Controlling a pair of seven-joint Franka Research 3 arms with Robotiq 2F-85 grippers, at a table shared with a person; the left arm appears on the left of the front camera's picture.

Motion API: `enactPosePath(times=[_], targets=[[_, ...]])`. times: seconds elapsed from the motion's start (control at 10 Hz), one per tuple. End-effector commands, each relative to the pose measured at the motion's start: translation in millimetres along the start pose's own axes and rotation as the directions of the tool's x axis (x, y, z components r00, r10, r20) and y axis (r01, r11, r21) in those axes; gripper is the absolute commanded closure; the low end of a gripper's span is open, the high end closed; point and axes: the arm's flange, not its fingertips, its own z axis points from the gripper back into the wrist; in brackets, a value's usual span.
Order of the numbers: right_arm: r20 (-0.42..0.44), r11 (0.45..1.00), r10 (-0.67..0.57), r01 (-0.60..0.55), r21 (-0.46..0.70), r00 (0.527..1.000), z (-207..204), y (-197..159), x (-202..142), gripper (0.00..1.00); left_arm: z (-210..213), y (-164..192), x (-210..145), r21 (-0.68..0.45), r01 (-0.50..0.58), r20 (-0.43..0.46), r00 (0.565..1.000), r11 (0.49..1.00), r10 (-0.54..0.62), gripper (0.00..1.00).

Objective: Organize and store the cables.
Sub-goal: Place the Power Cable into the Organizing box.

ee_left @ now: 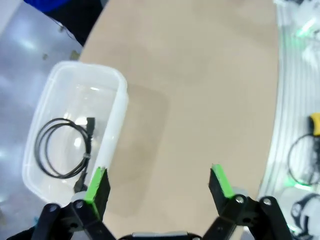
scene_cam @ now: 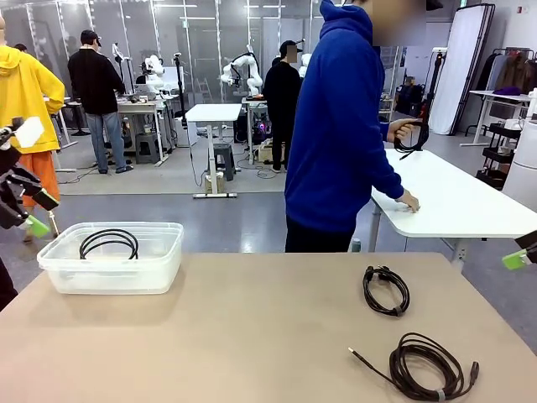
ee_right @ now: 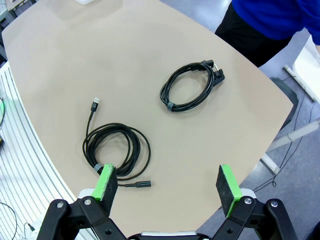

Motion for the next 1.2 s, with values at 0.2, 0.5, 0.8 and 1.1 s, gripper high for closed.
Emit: enactPosePath(times=[0.2,0.5,0.8,1.1], targets=[[0.003,1.0,-0.017,0.017,-0.004,1.0,0.6,-0.2,2.3,0.0,-17.3,-22.2,-28.9,-0.014,0.045,0.181,0.983,0.999,-0.042,0.0],[-0.085,0.999,-0.038,0.038,-0.001,0.996,-32.6,4.7,31.0,0.0,-7.4,-25.9,-20.2,-0.021,0.006,0.127,0.992,1.0,-0.004,0.0],[-0.244,0.999,0.036,-0.041,-0.014,0.969,-102.0,10.0,69.7,0.0,-7.4,-25.9,-20.2,-0.021,0.006,0.127,0.992,1.0,-0.004,0.0],[-0.298,0.992,0.123,-0.128,0.002,0.947,-142.0,17.5,85.2,0.0,-7.4,-25.9,-20.2,-0.021,0.006,0.127,0.992,1.0,-0.004,0.0]])
